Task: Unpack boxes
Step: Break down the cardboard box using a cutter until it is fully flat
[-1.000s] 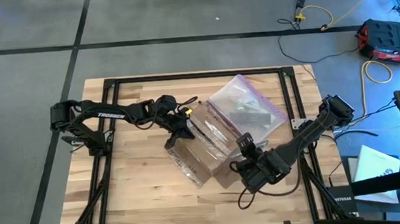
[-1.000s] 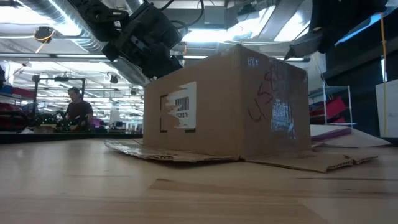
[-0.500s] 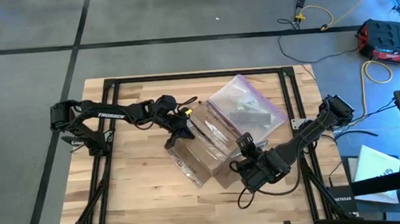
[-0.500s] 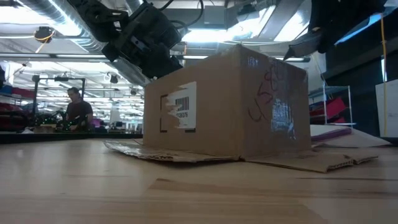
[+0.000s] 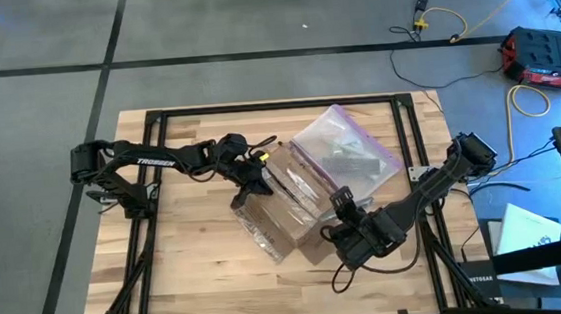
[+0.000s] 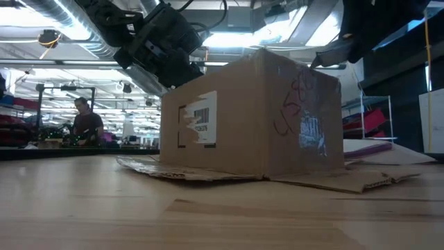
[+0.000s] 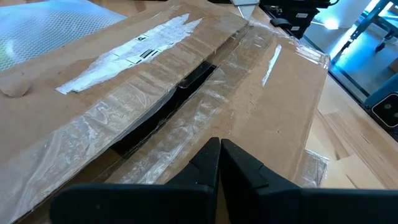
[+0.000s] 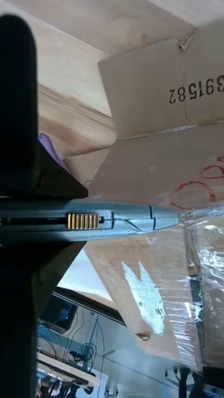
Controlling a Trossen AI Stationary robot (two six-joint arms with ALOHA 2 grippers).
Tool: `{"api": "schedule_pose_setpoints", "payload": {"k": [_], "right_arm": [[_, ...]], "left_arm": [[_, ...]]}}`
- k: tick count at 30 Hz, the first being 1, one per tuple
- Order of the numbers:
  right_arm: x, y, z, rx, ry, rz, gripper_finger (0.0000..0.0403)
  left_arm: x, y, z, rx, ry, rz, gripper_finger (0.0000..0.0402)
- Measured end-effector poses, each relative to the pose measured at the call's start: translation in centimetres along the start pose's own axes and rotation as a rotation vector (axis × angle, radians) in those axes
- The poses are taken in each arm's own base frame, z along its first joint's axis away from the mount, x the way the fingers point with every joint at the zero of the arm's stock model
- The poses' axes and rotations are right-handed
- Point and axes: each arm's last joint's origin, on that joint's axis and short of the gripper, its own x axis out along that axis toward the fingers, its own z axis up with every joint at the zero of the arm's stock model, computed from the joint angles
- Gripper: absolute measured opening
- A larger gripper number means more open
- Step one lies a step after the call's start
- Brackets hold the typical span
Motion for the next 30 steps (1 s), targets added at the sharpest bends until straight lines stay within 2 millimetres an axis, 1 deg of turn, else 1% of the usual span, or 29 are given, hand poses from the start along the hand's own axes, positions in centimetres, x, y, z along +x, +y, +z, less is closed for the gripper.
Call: {"api": "schedule_pose_setpoints", "payload": {"k": [23, 27, 30], "right_arm": [[0.31, -0.33, 0.57, 0.037, -0.041, -0.007, 0.0055], [0.31, -0.33, 0.54, 0.034, -0.039, -0.007, 0.0055], [0.31, -0.32, 0.43, -0.002, -0.029, -0.007, 0.0055]], "left_arm": [[-0.01, 0.02, -0.03, 0.015, 0.002, 0.002, 0.0000], [-0.01, 0.02, -0.02, 0.010, 0.001, 0.003, 0.0000], [-0.01, 0.03, 0.00, 0.010, 0.001, 0.005, 0.0000]]}}
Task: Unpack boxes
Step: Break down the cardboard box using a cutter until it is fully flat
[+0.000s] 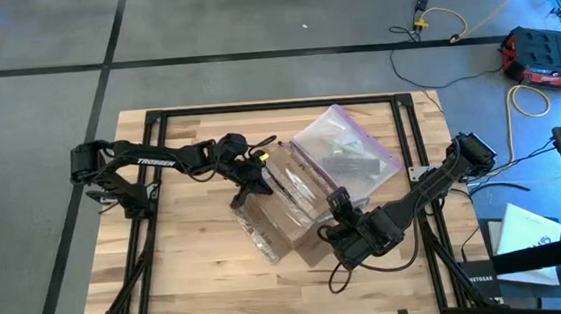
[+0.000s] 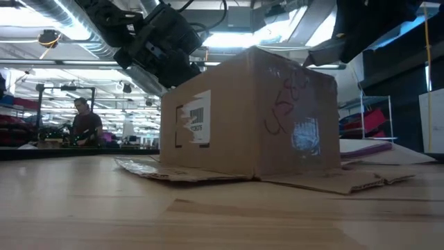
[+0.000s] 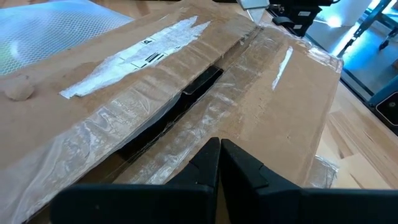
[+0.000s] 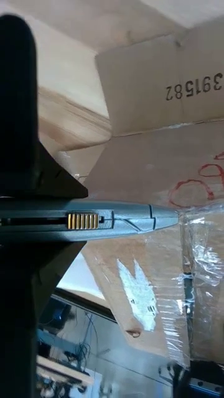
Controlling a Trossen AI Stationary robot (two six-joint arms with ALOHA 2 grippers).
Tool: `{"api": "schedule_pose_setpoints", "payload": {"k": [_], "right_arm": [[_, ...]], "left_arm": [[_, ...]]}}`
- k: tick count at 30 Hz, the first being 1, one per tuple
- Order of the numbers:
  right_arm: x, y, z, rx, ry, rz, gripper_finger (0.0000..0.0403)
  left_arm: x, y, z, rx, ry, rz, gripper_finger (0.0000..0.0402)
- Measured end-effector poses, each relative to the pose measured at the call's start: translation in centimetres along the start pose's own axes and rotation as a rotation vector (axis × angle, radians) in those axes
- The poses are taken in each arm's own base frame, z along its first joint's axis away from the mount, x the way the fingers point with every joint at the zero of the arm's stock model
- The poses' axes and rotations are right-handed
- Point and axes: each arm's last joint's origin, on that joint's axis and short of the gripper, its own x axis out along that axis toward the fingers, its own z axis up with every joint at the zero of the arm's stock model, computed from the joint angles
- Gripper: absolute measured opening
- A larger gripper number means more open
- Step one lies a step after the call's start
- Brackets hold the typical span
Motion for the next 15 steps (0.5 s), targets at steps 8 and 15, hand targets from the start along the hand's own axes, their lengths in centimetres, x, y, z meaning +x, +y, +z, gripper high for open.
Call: {"api": "schedule_pose_setpoints", "payload": {"k": [8, 15], "right_arm": [[0.4, -0.1, -0.6, -0.076, 0.020, -0.006, 0.0055], [0.5, 0.0, -1.3, -0.093, 0.009, -0.007, 0.0055]], "left_arm": [[0.0, 0.0, 0.0, -0.005, 0.000, 0.006, 0.0000], [0.0, 0.0, 0.0, -0.009, -0.001, 0.006, 0.0000]]}}
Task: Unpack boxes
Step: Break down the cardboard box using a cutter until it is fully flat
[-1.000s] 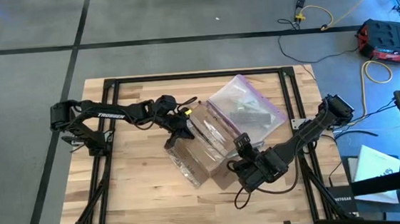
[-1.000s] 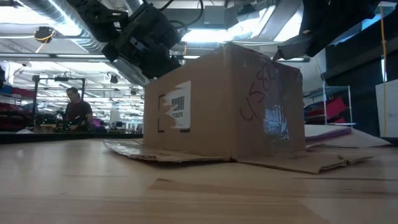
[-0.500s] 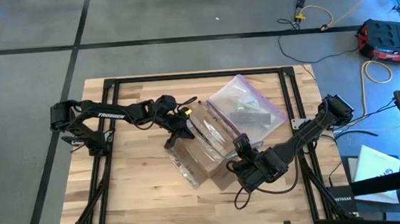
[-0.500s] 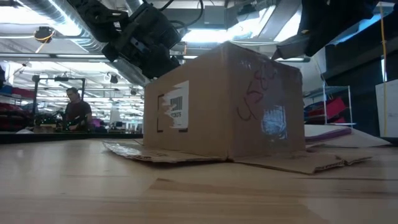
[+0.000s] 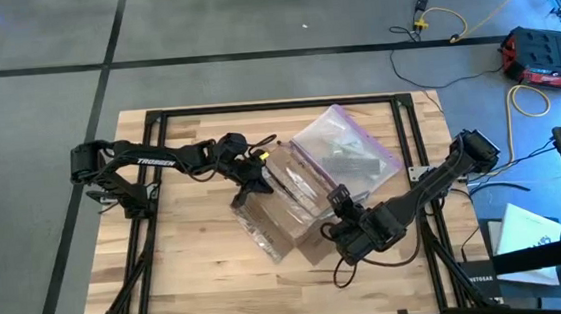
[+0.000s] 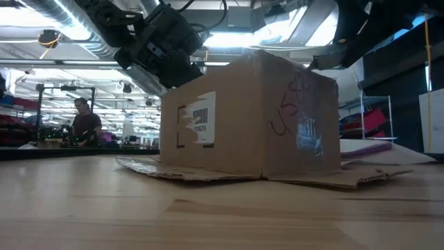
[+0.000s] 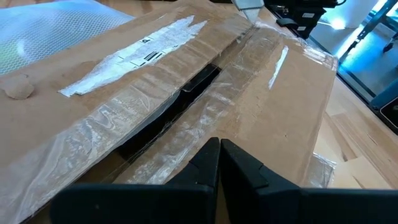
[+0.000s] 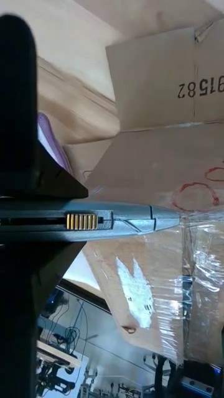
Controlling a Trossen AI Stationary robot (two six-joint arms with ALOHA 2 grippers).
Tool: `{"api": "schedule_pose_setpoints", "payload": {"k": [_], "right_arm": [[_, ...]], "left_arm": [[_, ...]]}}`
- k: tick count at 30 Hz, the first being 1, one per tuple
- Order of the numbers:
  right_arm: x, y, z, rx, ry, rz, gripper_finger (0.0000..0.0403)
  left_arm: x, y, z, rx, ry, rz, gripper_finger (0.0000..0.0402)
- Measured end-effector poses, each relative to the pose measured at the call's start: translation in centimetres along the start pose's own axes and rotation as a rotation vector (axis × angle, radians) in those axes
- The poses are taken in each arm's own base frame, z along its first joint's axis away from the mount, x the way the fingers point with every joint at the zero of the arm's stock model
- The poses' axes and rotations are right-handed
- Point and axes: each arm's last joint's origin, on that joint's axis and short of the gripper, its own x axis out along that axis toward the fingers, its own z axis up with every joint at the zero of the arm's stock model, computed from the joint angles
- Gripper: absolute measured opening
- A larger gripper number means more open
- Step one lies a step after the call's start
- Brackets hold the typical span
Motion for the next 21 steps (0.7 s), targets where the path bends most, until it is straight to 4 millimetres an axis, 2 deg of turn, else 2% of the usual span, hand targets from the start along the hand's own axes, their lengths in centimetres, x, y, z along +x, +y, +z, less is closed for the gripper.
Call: {"api": "schedule_pose_setpoints", "payload": {"k": [12, 21], "right_arm": [[-0.1, -0.2, -1.8, -0.040, 0.027, -0.012, 0.0055], [0.0, -0.4, -2.8, -0.112, 0.024, -0.032, 0.0055]], "left_arm": [[0.0, 1.1, -0.6, -0.019, 0.000, 0.007, 0.0000], [0.1, 1.1, -0.6, -0.017, 0.002, 0.013, 0.0000]]}}
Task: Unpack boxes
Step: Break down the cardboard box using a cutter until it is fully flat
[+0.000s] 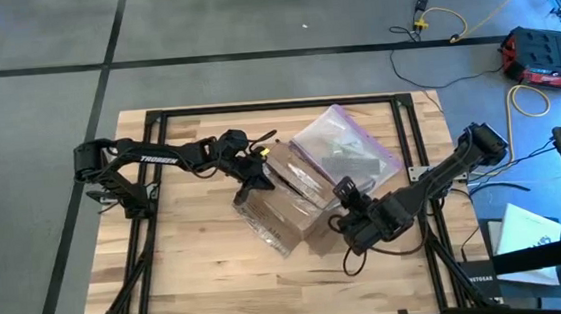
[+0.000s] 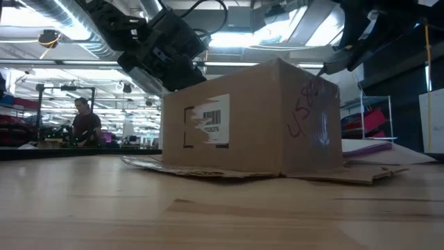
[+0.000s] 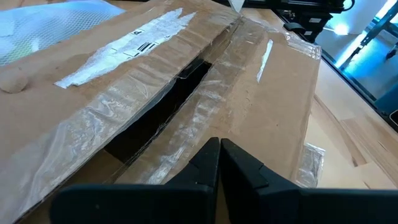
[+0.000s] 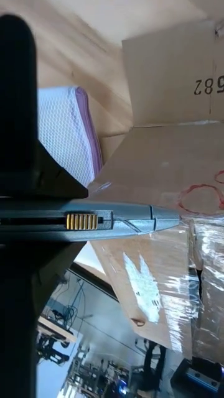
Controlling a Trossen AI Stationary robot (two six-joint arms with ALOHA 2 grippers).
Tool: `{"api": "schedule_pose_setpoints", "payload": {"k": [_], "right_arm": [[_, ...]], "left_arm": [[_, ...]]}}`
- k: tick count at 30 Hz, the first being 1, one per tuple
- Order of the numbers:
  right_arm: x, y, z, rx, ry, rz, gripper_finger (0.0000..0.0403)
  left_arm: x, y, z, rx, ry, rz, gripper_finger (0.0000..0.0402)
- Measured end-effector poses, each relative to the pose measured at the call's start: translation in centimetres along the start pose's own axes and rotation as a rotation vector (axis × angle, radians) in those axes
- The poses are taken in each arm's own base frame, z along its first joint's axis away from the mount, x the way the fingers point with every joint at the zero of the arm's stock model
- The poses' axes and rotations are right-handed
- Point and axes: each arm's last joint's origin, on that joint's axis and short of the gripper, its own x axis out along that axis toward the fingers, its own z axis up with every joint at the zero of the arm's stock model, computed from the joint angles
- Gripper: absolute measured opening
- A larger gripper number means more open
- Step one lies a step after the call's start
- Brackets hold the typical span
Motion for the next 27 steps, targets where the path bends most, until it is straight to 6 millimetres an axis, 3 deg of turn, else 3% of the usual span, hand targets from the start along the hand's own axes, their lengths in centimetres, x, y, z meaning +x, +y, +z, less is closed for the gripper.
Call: {"api": "schedule_pose_setpoints", "payload": {"k": [27], "right_arm": [[0.40, 0.31, -0.52, -0.015, 0.022, -0.033, 0.0055]], "left_arm": [[0.00, 0.03, -0.03, -0.008, 0.001, 0.008, 0.0000]]}}
